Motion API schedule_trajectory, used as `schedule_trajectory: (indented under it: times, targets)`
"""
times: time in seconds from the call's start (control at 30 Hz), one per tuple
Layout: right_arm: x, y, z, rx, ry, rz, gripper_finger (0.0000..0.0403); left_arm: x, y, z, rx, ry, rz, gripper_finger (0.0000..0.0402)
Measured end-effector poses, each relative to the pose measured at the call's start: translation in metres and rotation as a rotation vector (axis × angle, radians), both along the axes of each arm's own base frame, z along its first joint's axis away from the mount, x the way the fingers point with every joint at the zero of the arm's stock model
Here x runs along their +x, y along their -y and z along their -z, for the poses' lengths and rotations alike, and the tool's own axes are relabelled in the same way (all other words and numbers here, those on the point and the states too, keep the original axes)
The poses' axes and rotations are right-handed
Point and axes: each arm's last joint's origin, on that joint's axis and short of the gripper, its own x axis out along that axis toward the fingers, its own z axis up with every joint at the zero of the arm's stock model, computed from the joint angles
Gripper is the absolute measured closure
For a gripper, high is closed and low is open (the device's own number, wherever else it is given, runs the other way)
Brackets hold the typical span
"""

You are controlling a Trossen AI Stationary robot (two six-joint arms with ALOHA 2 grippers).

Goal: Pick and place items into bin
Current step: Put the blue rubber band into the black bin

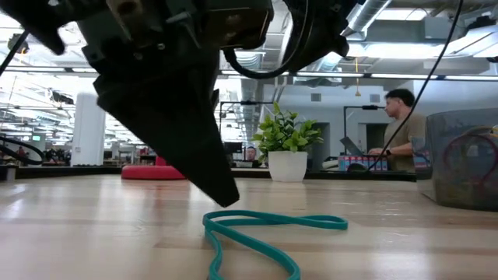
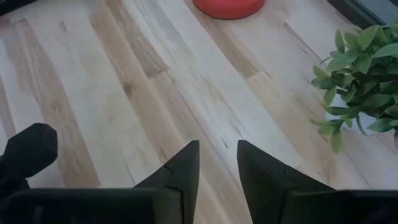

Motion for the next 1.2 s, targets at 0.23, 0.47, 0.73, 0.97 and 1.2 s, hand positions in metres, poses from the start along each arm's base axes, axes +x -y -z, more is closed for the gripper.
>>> schedule_trajectory:
  times: [0.23, 0.47, 0.73, 0.97, 1.2]
  targets:
    - [0.000, 0.004, 0.000, 0.001, 0.000, 0.012, 0.0300, 0.003, -0.001, 0.008, -0.003, -0.018, 0.023, 0.0322]
    - [0.001, 0.006, 0.000, -0.002, 0.001, 0.011, 0.0300, 0.006, 0.000, 0.014, -0.010, -0.014, 0.019, 0.0323]
    - [0.002, 0.006, -0.001, -0.023, 0.003, -0.018, 0.0300, 0.007, -0.001, 0.011, 0.009, -0.010, 0.014, 0.0395]
    - [0.003, 0.001, -0.001, -0.030, -0.007, -0.131, 0.0300, 0.002, -0.009, -0.025, 0.088, 0.010, -0.112, 0.0400]
    - [0.009, -0.001, -0.006, 0.086, 0.069, -0.238, 0.0300, -0.026, -0.033, -0.079, 0.285, 0.053, -0.284, 0.0401]
